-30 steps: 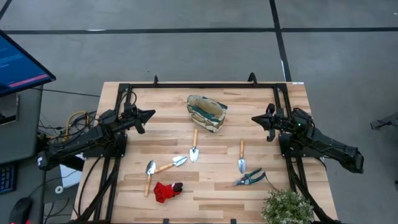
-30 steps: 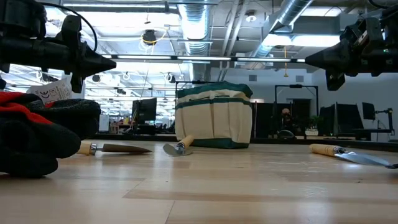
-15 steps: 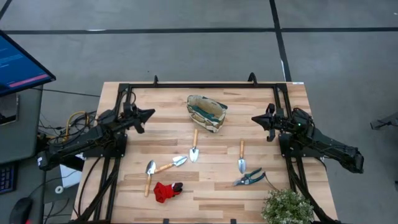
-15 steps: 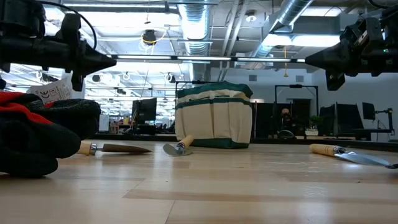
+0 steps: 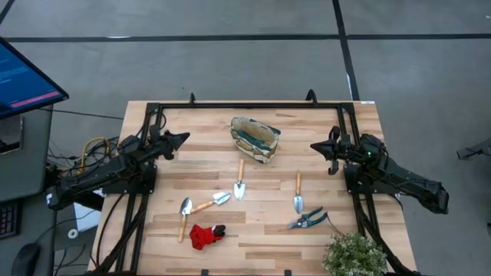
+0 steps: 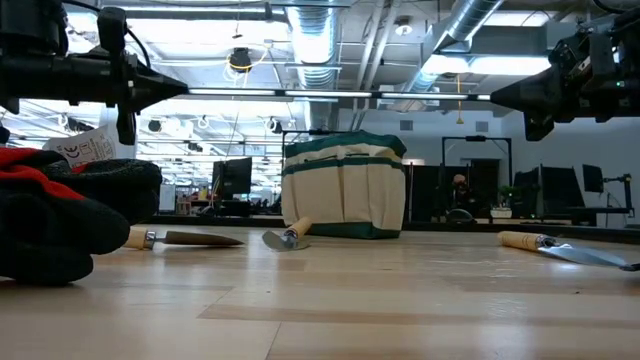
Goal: Pick & Place Garden tools in Gardening bag
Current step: Put the red gloves into the gardening bag
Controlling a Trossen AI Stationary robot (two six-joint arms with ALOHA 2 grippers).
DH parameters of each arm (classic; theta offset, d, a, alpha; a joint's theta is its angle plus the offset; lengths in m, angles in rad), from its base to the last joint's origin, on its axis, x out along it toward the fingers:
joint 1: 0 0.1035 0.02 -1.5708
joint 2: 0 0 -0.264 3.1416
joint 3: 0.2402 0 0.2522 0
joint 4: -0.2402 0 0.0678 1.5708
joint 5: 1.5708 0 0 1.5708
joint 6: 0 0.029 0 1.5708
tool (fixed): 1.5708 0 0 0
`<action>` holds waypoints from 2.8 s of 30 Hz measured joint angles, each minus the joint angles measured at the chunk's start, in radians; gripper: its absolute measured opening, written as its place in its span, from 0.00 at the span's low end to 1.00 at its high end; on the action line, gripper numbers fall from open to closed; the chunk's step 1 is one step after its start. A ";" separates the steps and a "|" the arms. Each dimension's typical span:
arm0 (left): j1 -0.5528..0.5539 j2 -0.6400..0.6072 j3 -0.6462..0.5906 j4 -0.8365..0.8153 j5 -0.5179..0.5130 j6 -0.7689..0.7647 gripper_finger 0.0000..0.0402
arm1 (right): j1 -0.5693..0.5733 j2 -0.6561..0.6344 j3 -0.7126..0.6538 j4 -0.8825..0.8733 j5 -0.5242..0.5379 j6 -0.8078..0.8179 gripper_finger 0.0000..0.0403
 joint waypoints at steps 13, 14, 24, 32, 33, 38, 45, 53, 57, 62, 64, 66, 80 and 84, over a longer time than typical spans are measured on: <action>0.000 0.004 0.055 0.208 0.213 -0.094 0.20 | 0.002 0.000 0.000 0.001 0.026 0.672 0.00; 0.000 0.014 0.081 0.209 0.224 -0.103 0.22 | 0.002 0.000 0.000 0.001 0.026 0.691 0.00; -0.012 0.459 0.472 0.033 0.512 -0.292 0.33 | 0.002 0.000 0.000 0.002 0.026 0.900 0.00; -0.240 0.907 0.740 -0.229 0.902 -0.448 0.28 | 0.002 0.000 0.000 0.002 0.025 0.985 0.00; -0.275 0.942 0.760 -0.222 0.911 -0.458 0.27 | 0.002 0.000 0.000 0.002 0.025 0.983 0.00; -0.446 1.070 0.815 -0.226 0.931 -0.509 0.21 | 0.002 0.000 0.000 0.000 0.025 0.936 0.00; -0.624 1.084 0.978 -0.221 0.710 -0.547 0.08 | 0.002 0.000 0.000 0.000 0.024 0.849 0.00; -0.672 1.062 1.122 -0.484 0.367 -0.499 0.01 | 0.002 0.000 0.000 0.000 0.023 0.845 0.00; -0.737 1.065 1.123 -0.876 0.247 -0.500 0.01 | 0.002 0.000 0.000 -0.001 0.023 0.845 0.00; -0.844 1.109 1.123 -1.229 0.055 -0.483 0.01 | 0.002 0.000 0.000 -0.001 0.023 0.845 0.00; -0.894 1.125 1.123 -1.285 -0.035 -0.480 0.00 | 0.002 0.000 0.000 -0.001 0.022 0.846 0.00; -0.947 1.148 1.123 -1.305 -0.109 -0.472 0.00 | 0.002 0.000 0.000 -0.001 0.020 0.846 0.00; -1.097 1.346 1.123 -1.251 -0.014 -0.334 0.07 | 0.002 0.000 0.000 0.000 0.004 0.847 0.03; -1.077 1.346 1.123 -1.159 0.134 -0.339 0.18 | 0.002 0.000 0.000 0.000 0.005 0.845 0.13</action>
